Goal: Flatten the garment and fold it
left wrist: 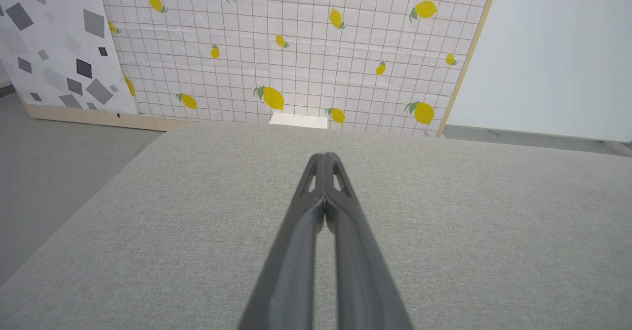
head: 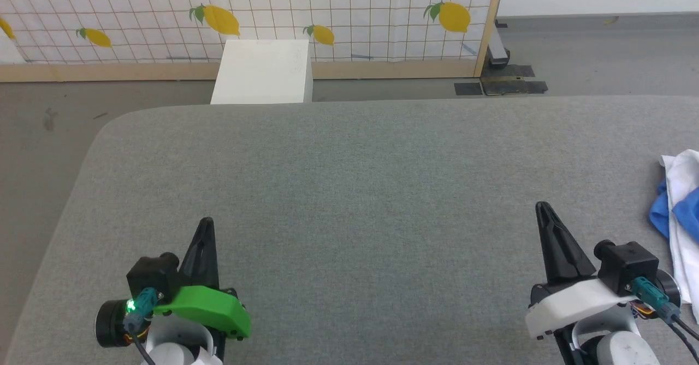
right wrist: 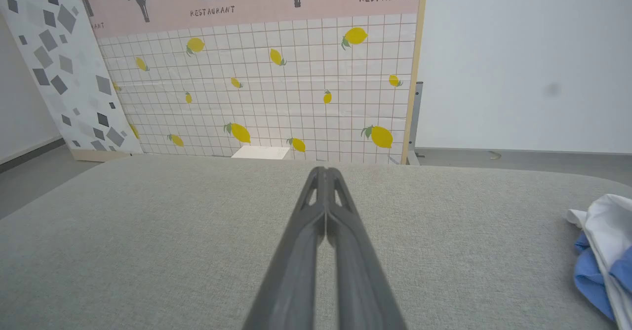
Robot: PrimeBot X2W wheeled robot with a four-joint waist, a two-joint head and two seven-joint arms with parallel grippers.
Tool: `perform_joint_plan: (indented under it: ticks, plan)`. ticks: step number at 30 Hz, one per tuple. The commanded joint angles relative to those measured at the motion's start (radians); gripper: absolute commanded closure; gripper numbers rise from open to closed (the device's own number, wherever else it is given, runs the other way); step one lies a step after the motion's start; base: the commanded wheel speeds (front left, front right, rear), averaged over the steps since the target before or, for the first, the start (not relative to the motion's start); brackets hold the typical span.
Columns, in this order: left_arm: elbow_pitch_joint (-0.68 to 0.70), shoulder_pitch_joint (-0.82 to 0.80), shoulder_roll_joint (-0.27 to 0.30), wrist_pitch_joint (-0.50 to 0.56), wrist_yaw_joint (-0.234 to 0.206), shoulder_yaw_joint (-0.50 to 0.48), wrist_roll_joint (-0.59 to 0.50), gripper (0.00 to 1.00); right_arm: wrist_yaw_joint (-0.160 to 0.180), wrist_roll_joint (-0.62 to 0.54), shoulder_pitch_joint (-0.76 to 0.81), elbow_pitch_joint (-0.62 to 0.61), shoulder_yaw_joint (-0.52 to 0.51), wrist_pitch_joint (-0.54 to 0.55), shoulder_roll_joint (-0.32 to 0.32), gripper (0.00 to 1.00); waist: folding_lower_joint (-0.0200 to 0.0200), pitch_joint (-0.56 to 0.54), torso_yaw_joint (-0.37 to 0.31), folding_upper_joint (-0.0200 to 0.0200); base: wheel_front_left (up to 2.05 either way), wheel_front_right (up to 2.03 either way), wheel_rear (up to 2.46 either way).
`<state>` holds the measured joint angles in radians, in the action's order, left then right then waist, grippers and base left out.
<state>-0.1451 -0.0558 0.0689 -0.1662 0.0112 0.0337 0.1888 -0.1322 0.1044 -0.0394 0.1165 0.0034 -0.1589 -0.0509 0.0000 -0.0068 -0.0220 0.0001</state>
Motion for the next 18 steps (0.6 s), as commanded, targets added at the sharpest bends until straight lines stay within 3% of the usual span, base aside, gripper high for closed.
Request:
perform_joint_plan:
  ticks: [1,18]
  plan:
    - [0.010,0.017,-0.005,0.007,-0.004,-0.004,-0.020,1.00,0.001,-0.011,0.015,-0.010,0.000,0.006,0.000,1.00,0.0000,0.000,0.000,-0.0001,0.00,0.00,0.00]
    - [0.039,0.026,-0.008,0.041,-0.006,-0.010,-0.056,1.00,0.001,-0.031,0.020,-0.033,-0.001,0.039,0.000,1.00,0.0000,0.002,0.005,-0.0001,0.00,0.00,0.00]
